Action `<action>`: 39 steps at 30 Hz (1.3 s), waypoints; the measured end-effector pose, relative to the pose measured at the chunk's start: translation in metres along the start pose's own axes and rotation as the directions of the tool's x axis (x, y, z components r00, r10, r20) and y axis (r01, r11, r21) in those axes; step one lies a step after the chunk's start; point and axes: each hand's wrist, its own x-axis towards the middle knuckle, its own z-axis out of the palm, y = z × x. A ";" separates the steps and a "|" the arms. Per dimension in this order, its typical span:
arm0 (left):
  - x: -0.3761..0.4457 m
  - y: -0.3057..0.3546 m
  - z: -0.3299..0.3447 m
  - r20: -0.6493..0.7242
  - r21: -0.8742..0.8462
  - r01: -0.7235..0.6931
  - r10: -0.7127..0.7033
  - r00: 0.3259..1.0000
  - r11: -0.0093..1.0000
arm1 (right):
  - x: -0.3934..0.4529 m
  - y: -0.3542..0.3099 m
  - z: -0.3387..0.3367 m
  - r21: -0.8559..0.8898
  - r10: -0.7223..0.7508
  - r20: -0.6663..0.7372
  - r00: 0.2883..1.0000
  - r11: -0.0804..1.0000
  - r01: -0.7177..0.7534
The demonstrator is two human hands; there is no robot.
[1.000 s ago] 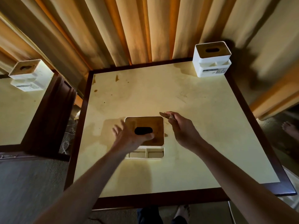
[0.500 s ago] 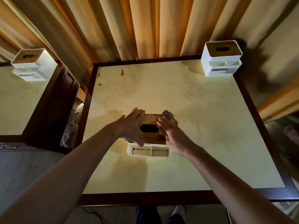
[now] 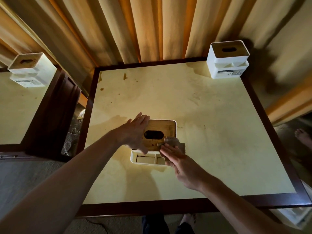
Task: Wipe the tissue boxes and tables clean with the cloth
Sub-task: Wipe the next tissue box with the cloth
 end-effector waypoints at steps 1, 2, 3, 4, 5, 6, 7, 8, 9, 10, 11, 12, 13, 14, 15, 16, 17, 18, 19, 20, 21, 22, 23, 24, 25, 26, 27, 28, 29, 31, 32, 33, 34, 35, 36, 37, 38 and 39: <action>0.000 0.000 0.000 0.001 0.005 -0.001 0.001 1.000 1.000 | 0.003 0.000 -0.002 0.005 0.001 -0.001 1.000 1.000 -0.001; 0.000 0.000 0.000 0.004 0.009 -0.002 0.002 1.000 1.000 | 0.007 0.003 -0.003 0.000 0.002 -0.006 1.000 1.000 -0.002; 0.000 0.000 0.000 0.005 0.014 -0.004 0.003 1.000 1.000 | 0.013 0.004 -0.006 -0.006 0.013 -0.013 1.000 1.000 -0.013; -0.001 0.000 0.000 0.004 0.018 -0.005 0.005 1.000 1.000 | 0.020 0.008 -0.008 -0.003 0.030 -0.019 0.999 1.000 -0.030; -0.001 0.000 -0.001 0.002 0.021 -0.007 0.006 1.000 1.000 | 0.030 0.011 -0.011 0.003 0.046 -0.025 0.999 0.999 -0.046; -0.001 0.000 -0.002 0.004 0.024 -0.010 0.010 1.000 1.000 | 0.040 0.014 -0.015 0.009 0.060 -0.033 0.998 0.998 -0.060; -0.002 0.000 -0.002 0.010 0.029 -0.015 0.015 1.000 0.999 | 0.049 0.017 -0.020 0.006 0.071 -0.039 0.997 0.997 -0.071; -0.002 -0.001 -0.003 0.018 0.035 -0.019 0.018 1.000 0.999 | 0.057 0.019 -0.027 -0.002 0.080 -0.043 0.996 0.997 -0.080; -0.003 -0.002 -0.003 0.023 0.038 -0.019 0.018 1.000 0.999 | 0.064 0.020 -0.033 -0.009 0.089 -0.038 0.995 0.996 -0.090; -0.003 -0.003 -0.003 0.024 0.034 -0.016 0.015 1.000 0.999 | 0.068 0.022 -0.039 -0.007 0.098 -0.029 0.995 0.995 -0.098; -0.003 -0.004 -0.004 0.022 0.026 -0.009 0.008 1.000 1.000 | 0.071 0.023 -0.043 -0.003 0.099 -0.023 0.995 0.995 -0.099; -0.003 -0.005 -0.004 0.019 0.020 -0.002 0.002 1.000 1.000 | 0.073 0.025 -0.043 -0.002 0.095 -0.021 0.995 0.995 -0.095; -0.003 -0.004 -0.005 0.017 0.018 0.003 -0.003 1.000 1.000 | 0.073 0.026 -0.043 -0.001 0.092 -0.023 0.996 0.996 -0.092; -0.004 -0.003 -0.005 0.014 0.019 0.006 -0.007 1.000 1.000 | 0.072 0.028 -0.041 -0.001 0.089 -0.024 0.996 0.996 -0.089; -0.006 -0.002 -0.006 0.013 0.021 0.013 -0.013 1.000 1.000 | 0.071 0.028 -0.037 0.002 0.081 -0.028 0.996 0.997 -0.081; -0.007 0.000 -0.007 0.010 0.021 0.019 -0.019 1.000 1.000 | 0.068 0.029 -0.034 0.006 0.075 -0.036 0.997 0.997 -0.075; -0.009 0.002 -0.008 0.007 0.022 0.027 -0.027 1.000 0.999 | 0.064 0.028 -0.031 0.015 0.072 -0.040 0.997 0.997 -0.072; -0.010 0.003 -0.010 0.005 0.027 0.036 -0.036 0.999 0.999 | 0.057 0.027 -0.028 0.031 0.075 -0.037 0.997 0.997 -0.074; -0.011 0.005 -0.012 0.005 0.033 0.042 -0.042 0.999 0.999 | 0.048 0.026 -0.025 0.043 0.077 -0.025 0.997 0.996 -0.075; -0.011 0.006 -0.013 0.004 0.039 0.047 -0.047 0.999 0.998 | 0.039 0.024 -0.021 0.044 0.075 -0.015 0.997 0.996 -0.074; -0.011 0.006 -0.013 0.002 0.044 0.050 -0.050 0.999 0.998 | 0.029 0.022 -0.017 0.039 0.070 -0.011 0.997 0.997 -0.069; -0.012 0.006 -0.013 0.002 0.047 0.051 -0.051 0.999 0.998 | 0.019 0.018 -0.012 0.031 0.066 -0.012 0.998 0.997 -0.065; -0.011 0.006 -0.013 0.001 0.050 0.052 -0.052 0.999 0.997 | 0.010 0.014 -0.007 0.028 0.059 -0.004 0.998 0.998 -0.059; -0.011 0.005 -0.013 0.003 0.053 0.052 -0.052 0.999 0.997 | 0.003 0.011 -0.003 0.020 0.051 0.009 0.999 0.998 -0.052; -0.010 0.005 -0.013 0.004 0.055 0.051 -0.051 0.999 0.997 | -0.003 0.008 -0.001 0.008 0.048 0.026 0.998 0.999 -0.048; -0.010 0.005 -0.012 0.004 0.054 0.049 -0.049 0.999 0.997 | -0.006 0.007 0.002 -0.001 0.049 0.032 0.998 0.999 -0.049; -0.009 0.004 -0.011 0.000 0.048 0.046 -0.046 0.999 0.998 | -0.007 0.006 0.002 -0.010 0.051 0.033 0.998 0.999 -0.051; -0.008 0.004 -0.010 -0.004 0.038 0.043 -0.043 0.999 0.998 | -0.006 0.006 0.002 -0.019 0.049 0.031 0.998 0.999 -0.049; -0.008 0.002 -0.009 -0.006 0.024 0.038 -0.038 0.999 0.999 | -0.003 0.007 0.002 -0.028 0.044 0.039 0.998 0.999 -0.043; -0.006 -0.001 -0.006 -0.006 -0.023 0.026 -0.026 1.000 0.999 | 0.004 0.011 0.000 -0.031 0.041 0.042 0.998 0.999 -0.039; -0.006 -0.002 -0.005 -0.007 -0.045 0.021 -0.022 1.000 0.999 | 0.009 0.012 -0.003 -0.025 0.047 0.028 0.999 0.999 -0.046; -0.005 -0.003 -0.004 -0.008 -0.057 0.018 -0.018 1.000 0.998 | 0.016 0.014 -0.006 -0.018 0.057 0.007 0.998 0.998 -0.057; -0.004 -0.005 -0.003 -0.009 -0.060 0.013 -0.013 1.000 0.998 | 0.024 0.015 -0.009 -0.011 0.066 -0.014 0.998 0.998 -0.066; -0.003 -0.006 -0.002 -0.010 -0.058 0.007 -0.007 1.000 0.998 | 0.033 0.017 -0.014 -0.006 0.075 -0.026 0.997 0.997 -0.075; -0.001 -0.007 -0.001 -0.012 -0.055 0.002 -0.002 1.000 0.998 | 0.043 0.018 -0.018 -0.006 0.079 -0.035 0.996 0.997 -0.080; 0.001 -0.008 0.000 -0.013 -0.054 -0.002 0.001 1.000 0.999 | 0.051 0.019 -0.023 -0.018 0.084 -0.040 0.996 0.996 -0.085; 0.002 -0.009 0.001 -0.014 -0.053 -0.004 0.003 1.000 0.999 | 0.058 0.021 -0.027 -0.038 0.088 -0.039 0.995 0.995 -0.089; 0.002 -0.010 0.001 -0.012 -0.052 -0.004 0.004 1.000 0.999 | 0.063 0.021 -0.031 -0.057 0.091 -0.030 0.995 0.994 -0.093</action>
